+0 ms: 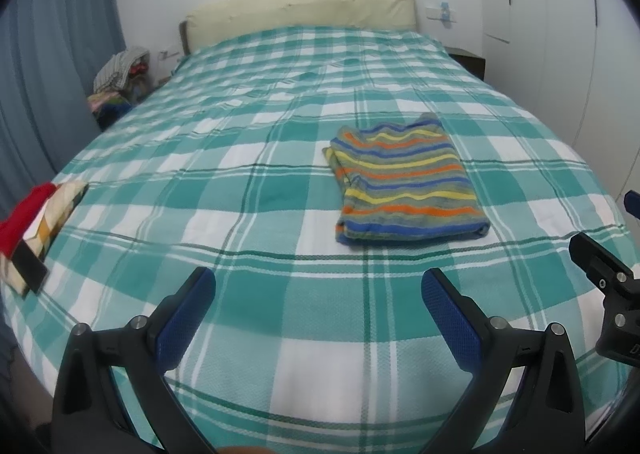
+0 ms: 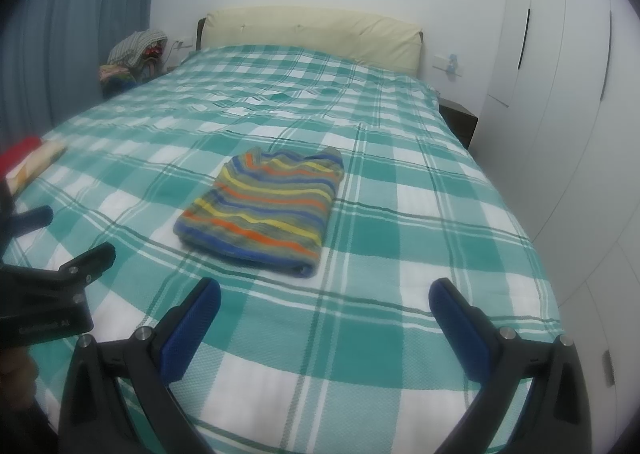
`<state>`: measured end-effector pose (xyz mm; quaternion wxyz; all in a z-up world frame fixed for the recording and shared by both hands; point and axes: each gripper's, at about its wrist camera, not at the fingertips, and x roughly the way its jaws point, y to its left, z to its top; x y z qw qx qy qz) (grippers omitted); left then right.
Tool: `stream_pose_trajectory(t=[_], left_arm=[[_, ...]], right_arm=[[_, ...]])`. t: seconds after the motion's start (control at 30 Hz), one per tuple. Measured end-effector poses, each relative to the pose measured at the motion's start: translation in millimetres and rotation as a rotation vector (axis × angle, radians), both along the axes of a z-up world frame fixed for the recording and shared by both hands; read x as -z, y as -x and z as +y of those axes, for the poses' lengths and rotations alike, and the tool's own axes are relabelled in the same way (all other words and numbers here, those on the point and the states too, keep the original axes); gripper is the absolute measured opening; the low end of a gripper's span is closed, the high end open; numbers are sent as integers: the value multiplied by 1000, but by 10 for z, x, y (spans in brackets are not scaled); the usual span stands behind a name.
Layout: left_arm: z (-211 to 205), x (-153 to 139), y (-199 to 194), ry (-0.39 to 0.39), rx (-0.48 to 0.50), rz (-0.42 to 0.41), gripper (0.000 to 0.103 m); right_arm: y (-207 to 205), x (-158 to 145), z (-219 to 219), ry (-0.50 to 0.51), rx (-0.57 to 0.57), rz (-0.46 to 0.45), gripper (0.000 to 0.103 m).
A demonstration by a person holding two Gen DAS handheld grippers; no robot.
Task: Fold small clothes
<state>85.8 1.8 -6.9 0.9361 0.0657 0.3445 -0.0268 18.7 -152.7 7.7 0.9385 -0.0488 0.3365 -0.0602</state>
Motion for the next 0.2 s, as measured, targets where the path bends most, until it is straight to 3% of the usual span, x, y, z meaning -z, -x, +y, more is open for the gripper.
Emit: stream_pose_trajectory(t=[0.2], left_arm=[[-17,-9,17,-15,-6,-15,103]], right_arm=[[-3,4,-14,0,0,-3,103]])
